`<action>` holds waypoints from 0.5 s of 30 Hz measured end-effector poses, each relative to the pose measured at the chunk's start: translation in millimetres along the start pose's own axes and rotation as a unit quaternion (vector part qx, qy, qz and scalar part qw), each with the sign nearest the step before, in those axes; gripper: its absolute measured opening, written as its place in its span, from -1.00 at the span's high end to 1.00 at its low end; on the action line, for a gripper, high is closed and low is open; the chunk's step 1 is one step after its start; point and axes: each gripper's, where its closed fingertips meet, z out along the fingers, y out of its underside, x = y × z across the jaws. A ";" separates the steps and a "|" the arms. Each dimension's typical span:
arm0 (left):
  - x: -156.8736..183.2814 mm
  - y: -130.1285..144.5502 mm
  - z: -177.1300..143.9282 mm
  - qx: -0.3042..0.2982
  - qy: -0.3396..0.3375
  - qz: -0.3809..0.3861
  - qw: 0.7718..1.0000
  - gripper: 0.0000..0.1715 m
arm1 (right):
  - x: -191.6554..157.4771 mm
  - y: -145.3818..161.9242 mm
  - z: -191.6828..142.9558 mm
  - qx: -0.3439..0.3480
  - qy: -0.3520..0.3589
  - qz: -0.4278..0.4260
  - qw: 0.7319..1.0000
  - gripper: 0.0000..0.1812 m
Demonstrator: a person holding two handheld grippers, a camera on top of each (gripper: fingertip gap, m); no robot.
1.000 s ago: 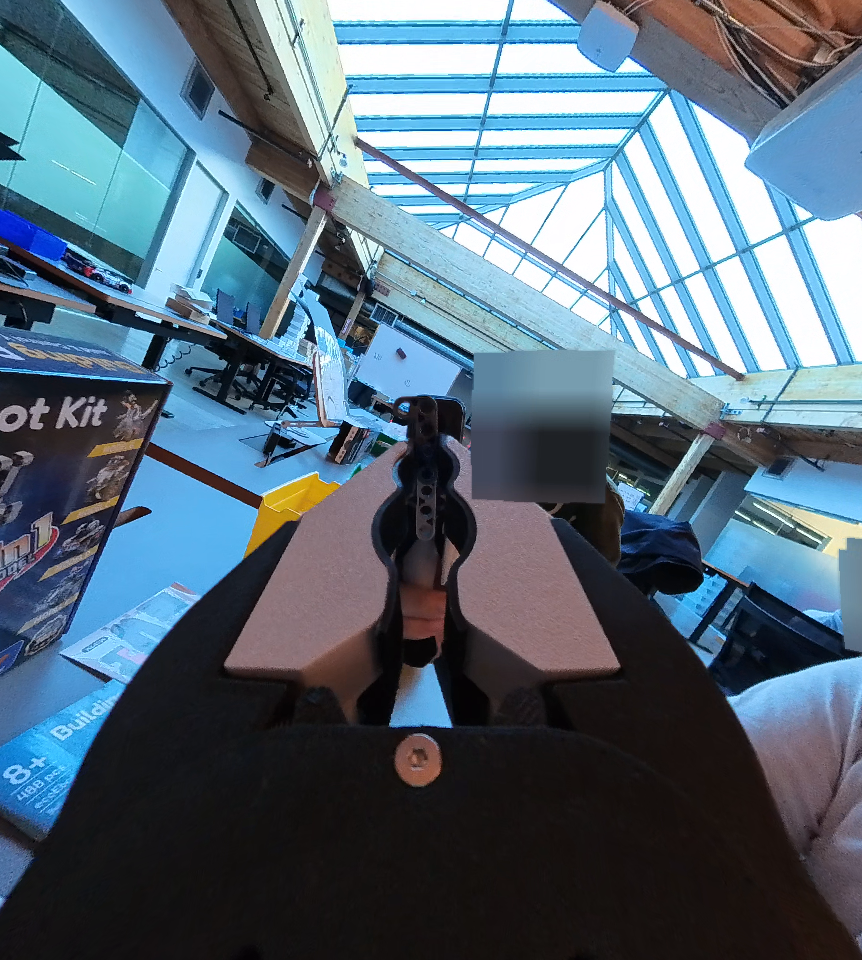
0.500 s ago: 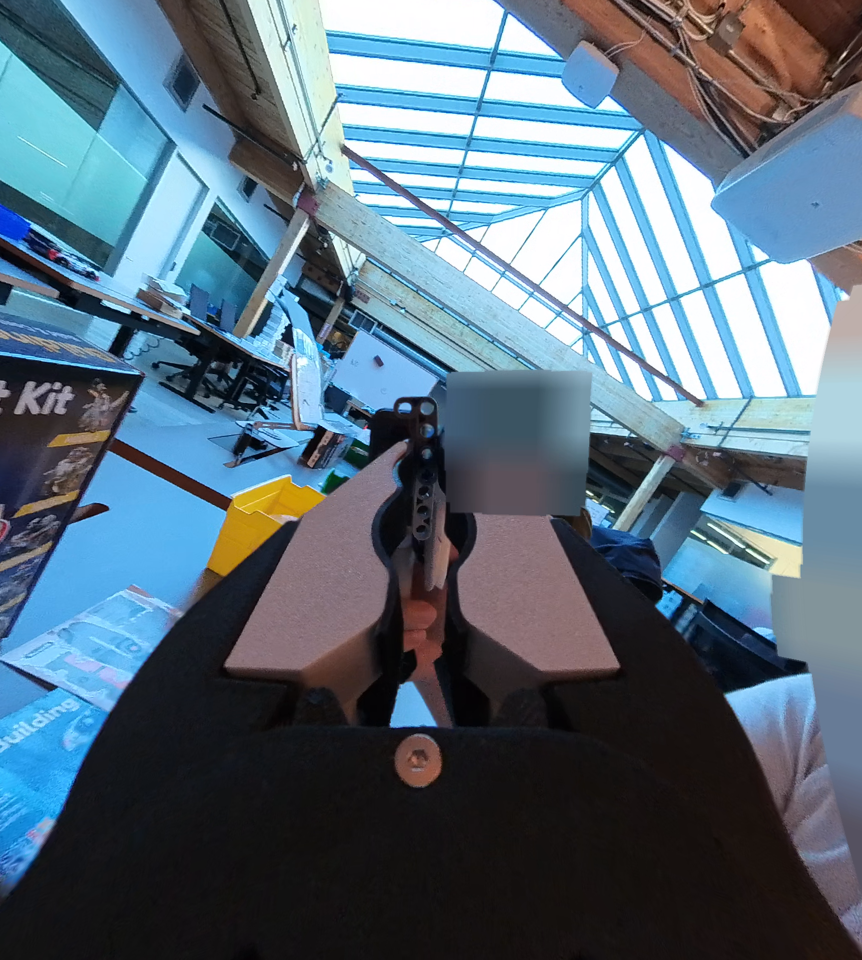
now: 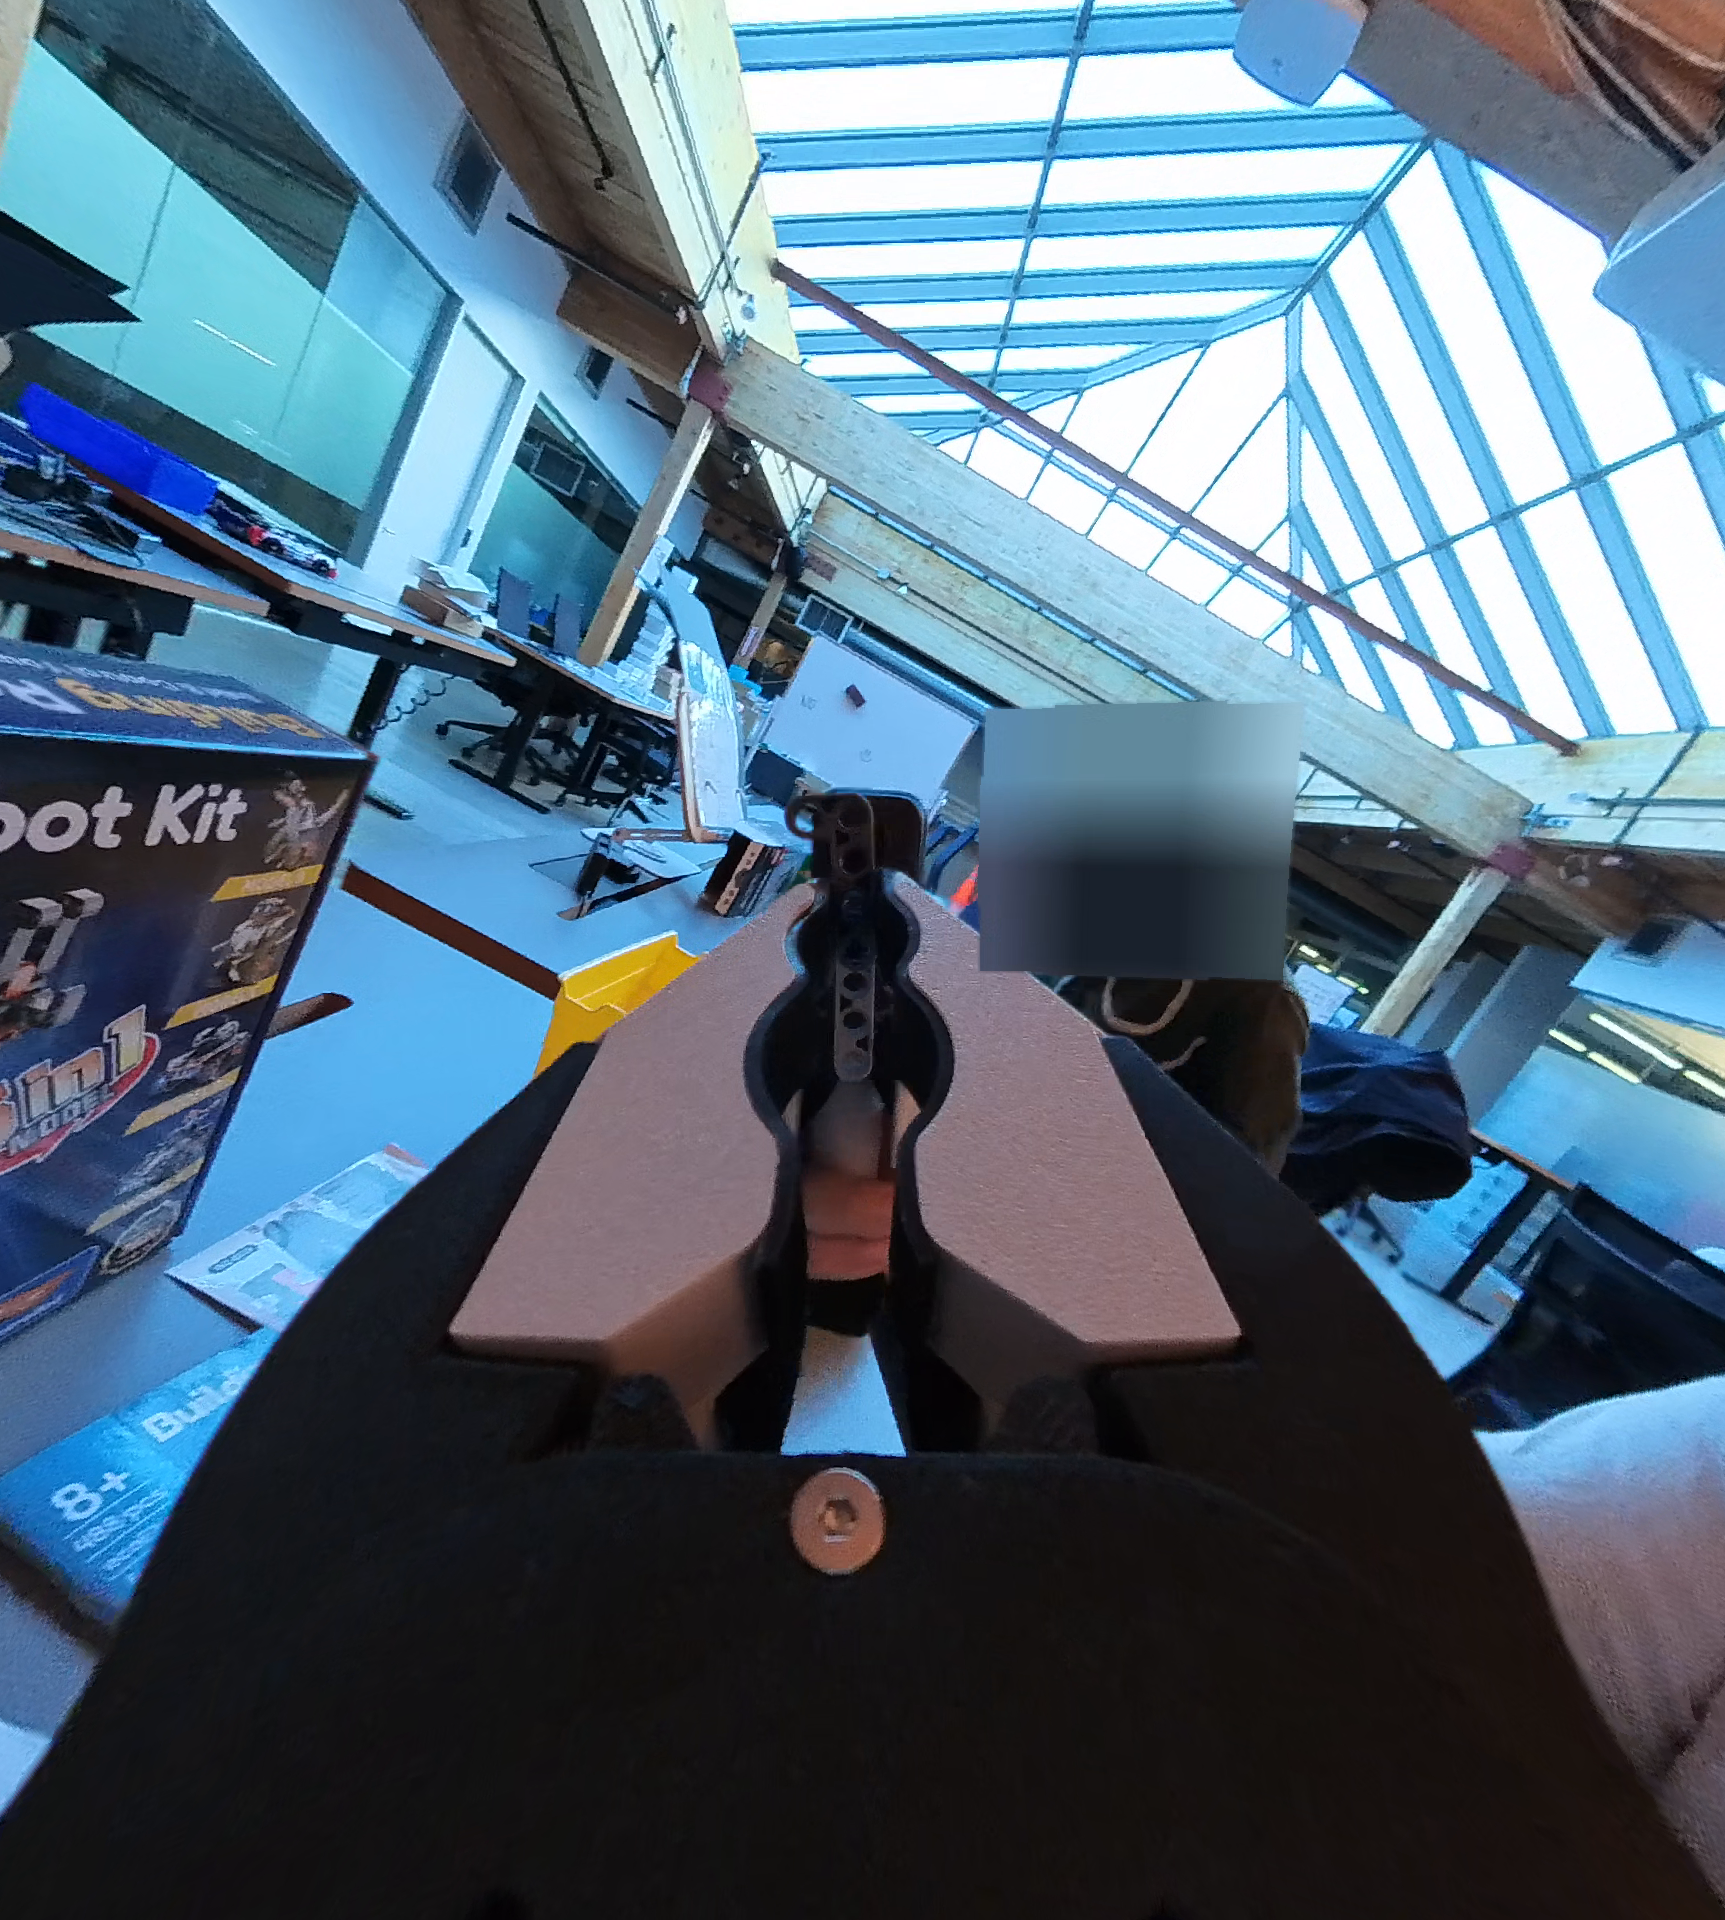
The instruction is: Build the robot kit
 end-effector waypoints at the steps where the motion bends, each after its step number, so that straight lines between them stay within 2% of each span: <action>1: -0.5 0.5 0.0 -0.003 -0.005 0.007 1.000 0.96 | 0.0 0.5 -0.3 -0.004 0.004 -0.007 1.000 0.95; 7: 9.6 2.8 1.1 -0.014 0.034 -0.019 0.999 0.95 | -9.3 0.6 -2.3 -0.015 -0.023 -0.010 1.000 0.95; 15: 5.4 8.6 3.1 -0.026 0.021 -0.017 0.999 0.95 | -5.7 4.2 -7.5 -0.034 -0.019 -0.023 0.999 0.95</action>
